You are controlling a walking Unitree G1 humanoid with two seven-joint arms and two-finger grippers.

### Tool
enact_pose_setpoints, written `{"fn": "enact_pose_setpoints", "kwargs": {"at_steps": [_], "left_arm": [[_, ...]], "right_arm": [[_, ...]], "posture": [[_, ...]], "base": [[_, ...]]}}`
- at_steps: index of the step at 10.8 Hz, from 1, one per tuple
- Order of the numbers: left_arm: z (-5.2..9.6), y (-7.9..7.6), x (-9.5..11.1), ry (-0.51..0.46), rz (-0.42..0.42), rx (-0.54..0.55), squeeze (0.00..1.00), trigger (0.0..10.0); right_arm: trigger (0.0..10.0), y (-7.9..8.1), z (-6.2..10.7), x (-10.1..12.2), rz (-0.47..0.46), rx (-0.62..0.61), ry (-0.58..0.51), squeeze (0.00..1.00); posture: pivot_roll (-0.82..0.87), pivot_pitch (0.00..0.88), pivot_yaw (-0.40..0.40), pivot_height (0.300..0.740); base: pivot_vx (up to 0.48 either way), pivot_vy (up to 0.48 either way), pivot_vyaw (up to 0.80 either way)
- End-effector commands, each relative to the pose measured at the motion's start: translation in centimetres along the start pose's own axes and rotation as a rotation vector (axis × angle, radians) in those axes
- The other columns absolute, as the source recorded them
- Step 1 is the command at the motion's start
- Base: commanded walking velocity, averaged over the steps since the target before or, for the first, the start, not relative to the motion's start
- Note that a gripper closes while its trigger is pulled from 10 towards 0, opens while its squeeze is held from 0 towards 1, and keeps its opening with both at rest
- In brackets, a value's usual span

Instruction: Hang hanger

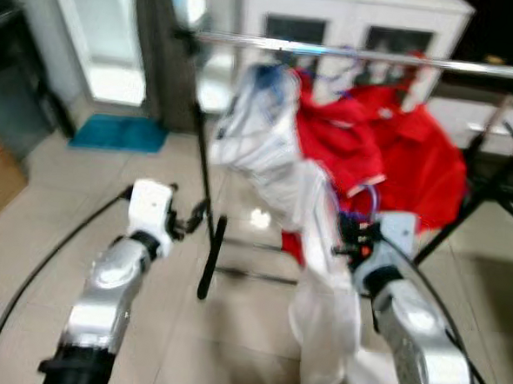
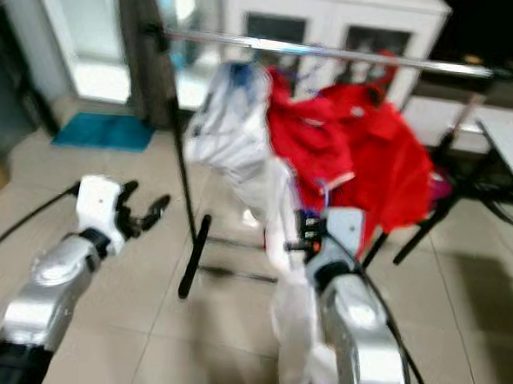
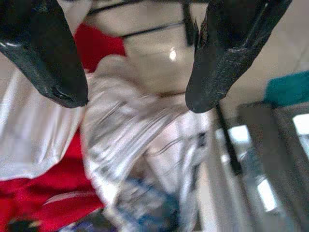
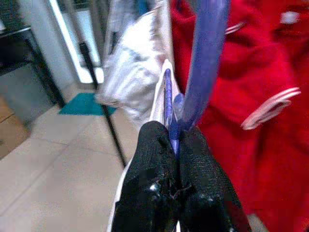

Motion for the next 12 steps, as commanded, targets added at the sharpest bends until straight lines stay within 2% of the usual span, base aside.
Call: {"fn": "enact_pose_setpoints", "kwargs": {"at_steps": [1,12], "left_arm": [[-0.3,-1.1,0.1,-0.009,0.010,-0.031,0.00,10.0],[-0.8,-1.4,1.4,-0.037,0.003,-0.029,0.00,10.0]], "right_arm": [[10.0,-1.2,0.3,0.9,0.029,-0.040,-0.035,0.00],[10.0,-1.3,-0.5,1.6,0.043,-0.024,-0.041,0.00]], "posture": [[-0.18,0.000,0.023,0.740],[-0.17,0.000,-0.008,0.740]], "base": [[0.375,0.000,0.00],[0.374,0.000,0.00]]}}
Point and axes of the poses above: a point about 5 cm out from each wrist's last joint towards the gripper, its own z axis pointing back from the gripper into the wrist, its own x axis along the axis of the wrist's last joint, y = z × x, the point moved 6 cm from there along -z, pointing out of the wrist towards the gripper, and after that the axes turned 3 degrees about z, right-handed, at the moved point
